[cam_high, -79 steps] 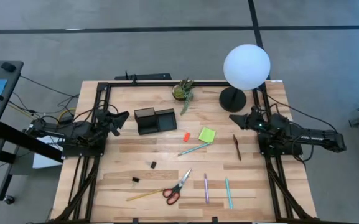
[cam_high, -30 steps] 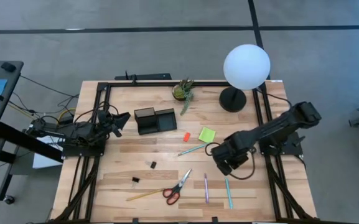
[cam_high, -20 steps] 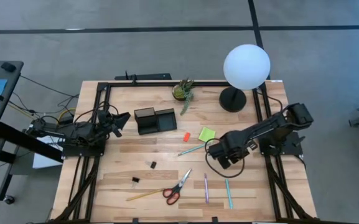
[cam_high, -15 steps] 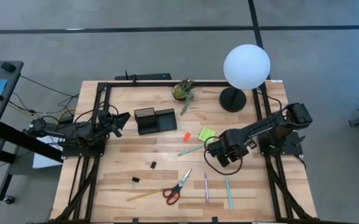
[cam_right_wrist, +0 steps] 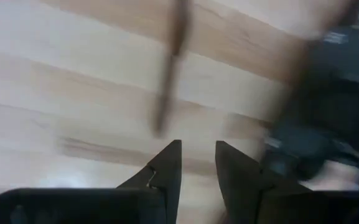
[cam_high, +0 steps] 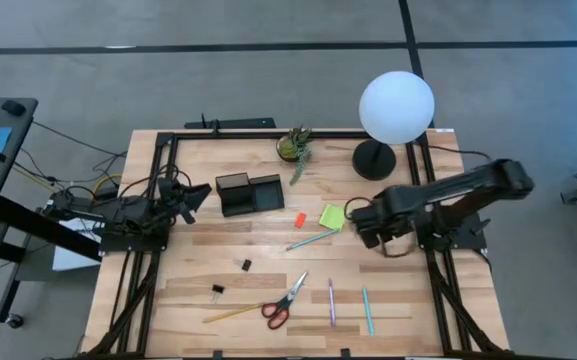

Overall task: Pick and place office supplies into organizer
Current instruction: Put the brown pen into the black desk organizer

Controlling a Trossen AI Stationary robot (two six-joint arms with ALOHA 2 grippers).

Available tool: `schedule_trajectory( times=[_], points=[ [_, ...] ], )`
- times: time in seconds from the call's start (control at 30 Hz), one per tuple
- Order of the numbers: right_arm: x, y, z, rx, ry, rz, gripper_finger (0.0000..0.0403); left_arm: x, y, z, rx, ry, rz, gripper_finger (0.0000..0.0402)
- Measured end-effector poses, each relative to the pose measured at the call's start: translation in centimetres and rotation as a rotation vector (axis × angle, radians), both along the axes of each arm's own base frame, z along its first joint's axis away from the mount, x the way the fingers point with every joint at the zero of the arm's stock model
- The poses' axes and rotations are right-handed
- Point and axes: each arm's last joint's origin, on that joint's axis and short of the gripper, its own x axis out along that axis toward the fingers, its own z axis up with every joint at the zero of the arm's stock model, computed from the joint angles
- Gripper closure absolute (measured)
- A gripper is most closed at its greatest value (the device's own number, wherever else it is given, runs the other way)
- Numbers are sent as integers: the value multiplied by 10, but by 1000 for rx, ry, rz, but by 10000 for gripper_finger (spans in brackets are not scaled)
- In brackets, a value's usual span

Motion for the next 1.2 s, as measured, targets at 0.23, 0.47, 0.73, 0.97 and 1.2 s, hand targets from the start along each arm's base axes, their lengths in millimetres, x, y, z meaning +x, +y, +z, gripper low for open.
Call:
schedule_trajectory(
  times=[0.23,0.47,0.73,0.97,1.2],
  points=[
    [-25,14,-25,-24,-187,-150,310,0,0,0,0,0,1,294],
    [-25,28,-41,-62,-148,-177,310,0,1,0,-1,1,25,294],
    [-10,38,-71,-32,-20,-204,310,0,1,0,-1,2,27,294],
    [0,42,-86,-26,-4,-207,310,0,1,0,-1,1,28,294],
    [-1,42,-91,-50,47,-208,310,0,1,0,-3,1,31,294]
  ],
)
